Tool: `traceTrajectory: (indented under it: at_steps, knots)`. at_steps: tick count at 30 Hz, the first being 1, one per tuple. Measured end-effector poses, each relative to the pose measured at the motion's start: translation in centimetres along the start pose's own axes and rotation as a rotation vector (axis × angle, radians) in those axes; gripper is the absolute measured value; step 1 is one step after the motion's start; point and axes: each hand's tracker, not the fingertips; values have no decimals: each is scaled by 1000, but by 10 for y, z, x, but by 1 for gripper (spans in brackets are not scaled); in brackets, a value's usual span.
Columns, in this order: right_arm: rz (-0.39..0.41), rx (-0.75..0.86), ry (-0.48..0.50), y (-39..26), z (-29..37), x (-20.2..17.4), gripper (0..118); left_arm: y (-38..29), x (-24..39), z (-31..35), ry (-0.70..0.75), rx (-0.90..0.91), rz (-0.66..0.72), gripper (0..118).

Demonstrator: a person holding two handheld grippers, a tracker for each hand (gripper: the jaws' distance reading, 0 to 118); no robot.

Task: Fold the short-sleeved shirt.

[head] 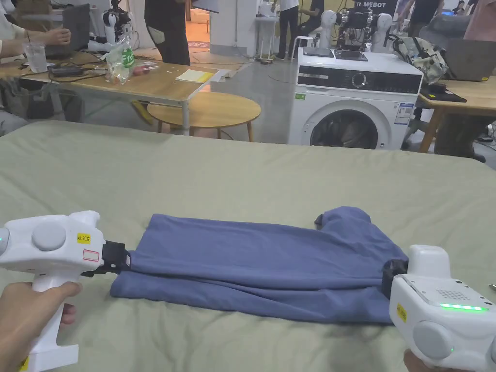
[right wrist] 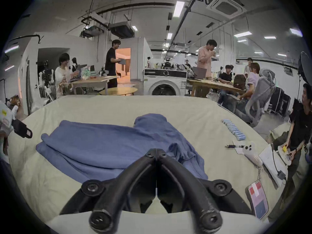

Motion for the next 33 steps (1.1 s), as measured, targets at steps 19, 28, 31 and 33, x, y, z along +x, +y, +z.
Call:
traceTrajectory:
  at_steps: [19,28,31,33]
  knots:
    - [-55,-242,13,10,-40,60,7,-36,41,-34,150,-127,-200,0]
    - [-10,-643,59,-31,-125,93,63,-45,32,-12,83,-49,-164,0]
    - [-72,-552,81,-32,-118,97,37,-50,30,-17,82,-61,-154,0]
    - [-118,-558,197,-29,-115,95,1,-52,30,-20,87,-59,-157,0]
